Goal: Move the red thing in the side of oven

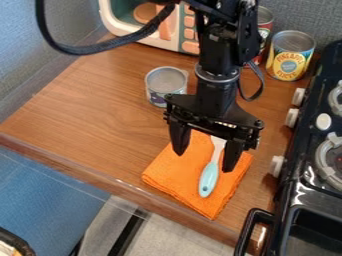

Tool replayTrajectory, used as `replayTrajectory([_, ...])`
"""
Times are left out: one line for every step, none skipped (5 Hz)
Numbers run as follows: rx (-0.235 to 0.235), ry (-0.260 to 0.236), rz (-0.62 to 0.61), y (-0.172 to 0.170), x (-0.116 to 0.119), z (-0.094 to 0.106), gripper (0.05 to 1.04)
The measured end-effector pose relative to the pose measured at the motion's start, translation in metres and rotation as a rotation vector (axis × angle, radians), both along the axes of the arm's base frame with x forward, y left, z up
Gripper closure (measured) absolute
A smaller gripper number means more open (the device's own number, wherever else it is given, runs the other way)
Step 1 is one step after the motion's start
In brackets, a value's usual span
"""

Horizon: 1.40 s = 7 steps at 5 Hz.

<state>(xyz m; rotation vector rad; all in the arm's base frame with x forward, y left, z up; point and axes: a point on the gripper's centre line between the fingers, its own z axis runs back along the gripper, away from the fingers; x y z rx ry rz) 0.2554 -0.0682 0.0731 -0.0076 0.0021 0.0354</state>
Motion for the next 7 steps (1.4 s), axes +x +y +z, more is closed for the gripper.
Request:
replayTrajectory([0.002,0.029,0.000,0.000,-0.002,-0.007,0.083])
replayTrajectory([-0.030,0.070,-0.010,0.005,0.015,-0.012,0.083])
replayTrajectory([-0.061,0.069,-0.028,0.011,0.049,-0.008,0.083])
replayTrajectory([-0.035,0.029,-0.040,0.020,0.087,0.003,0.083])
replayTrajectory([-0.009,-0.017,-0.085,0.030,0.118,0.010,0.083])
replayTrajectory([0.035,-0.040,-0.113,0.041,0.136,0.008,0.083])
replayTrajectory([0.084,-0.032,-0.133,0.048,0.147,-0.002,0.083])
